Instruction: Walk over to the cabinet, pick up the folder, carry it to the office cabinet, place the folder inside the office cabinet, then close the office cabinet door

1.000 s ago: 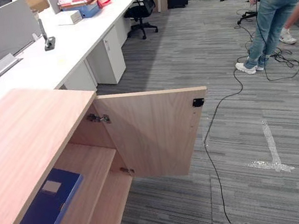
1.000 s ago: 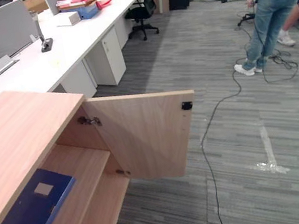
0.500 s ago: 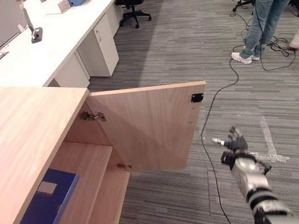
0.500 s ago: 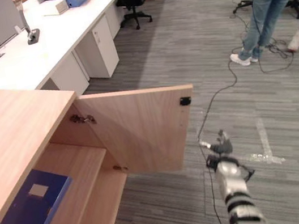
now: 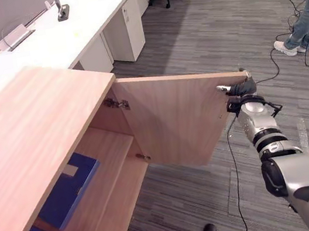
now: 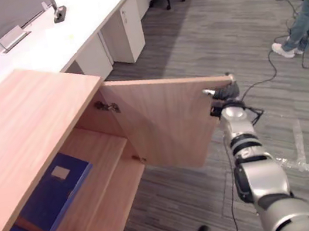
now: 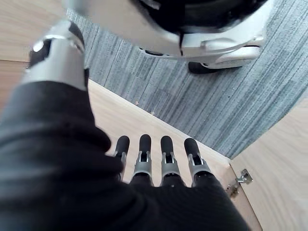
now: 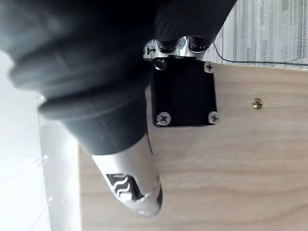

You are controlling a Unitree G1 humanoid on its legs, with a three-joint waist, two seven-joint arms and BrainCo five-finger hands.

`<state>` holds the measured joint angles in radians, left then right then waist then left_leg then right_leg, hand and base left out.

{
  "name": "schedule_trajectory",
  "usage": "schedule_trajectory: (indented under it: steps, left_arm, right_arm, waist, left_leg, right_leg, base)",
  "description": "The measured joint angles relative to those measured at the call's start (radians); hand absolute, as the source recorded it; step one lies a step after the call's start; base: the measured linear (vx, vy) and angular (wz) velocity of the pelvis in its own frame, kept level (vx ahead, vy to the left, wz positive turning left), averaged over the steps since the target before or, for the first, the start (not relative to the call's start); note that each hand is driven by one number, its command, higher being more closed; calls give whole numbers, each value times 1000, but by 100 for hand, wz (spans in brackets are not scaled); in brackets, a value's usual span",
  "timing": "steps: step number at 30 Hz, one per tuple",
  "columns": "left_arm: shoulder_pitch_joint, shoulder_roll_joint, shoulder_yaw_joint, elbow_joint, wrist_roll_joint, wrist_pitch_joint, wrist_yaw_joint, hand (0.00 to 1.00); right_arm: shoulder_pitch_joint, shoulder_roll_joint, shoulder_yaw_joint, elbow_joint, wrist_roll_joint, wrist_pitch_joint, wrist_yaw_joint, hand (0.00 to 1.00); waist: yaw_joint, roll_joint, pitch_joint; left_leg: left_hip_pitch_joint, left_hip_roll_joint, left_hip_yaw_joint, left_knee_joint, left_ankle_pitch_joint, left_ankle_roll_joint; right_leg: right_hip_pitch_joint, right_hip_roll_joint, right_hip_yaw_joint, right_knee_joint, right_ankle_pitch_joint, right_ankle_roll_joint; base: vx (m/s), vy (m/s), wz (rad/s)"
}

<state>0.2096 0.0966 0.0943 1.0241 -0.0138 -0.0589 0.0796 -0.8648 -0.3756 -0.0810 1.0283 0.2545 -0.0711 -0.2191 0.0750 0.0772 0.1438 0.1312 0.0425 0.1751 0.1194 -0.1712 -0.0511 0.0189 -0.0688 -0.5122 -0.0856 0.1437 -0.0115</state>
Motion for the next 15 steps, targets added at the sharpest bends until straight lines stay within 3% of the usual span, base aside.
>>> schedule_trajectory:
  steps: [8, 13, 15]
  left_arm:
    - [6, -7, 0, -35, 0, -11, 0, 0]
    - [12, -7, 3, -35, 0, -13, -1, 0]
    - [15, -7, 9, -34, 1, -13, 0, 0]
  right_arm:
    - [-85, -66, 118, 0, -3, -1, 29, 0]
    - [-65, -119, 312, -23, -36, -3, 77, 0]
    - [-17, -177, 465, -126, -57, -7, 92, 0]
  waist:
    - [1, 9, 42]
    - [-7, 8, 46]
    - [-18, 6, 47]
  left_leg:
    - [-28, 7, -37, -5, 13, -2]
    - [-27, 22, -46, -12, 18, -5]
    - [-20, 33, -32, -12, 16, -7]
  right_leg:
    - [-21, 6, -14, -4, 10, -11]
    - [-22, 22, -18, -5, 6, -17]
    - [-22, 34, -3, -5, 3, -21]
  base:
    - [-128, -17, 6]
    - [-81, -30, -2]
    - [-28, -5, -17]
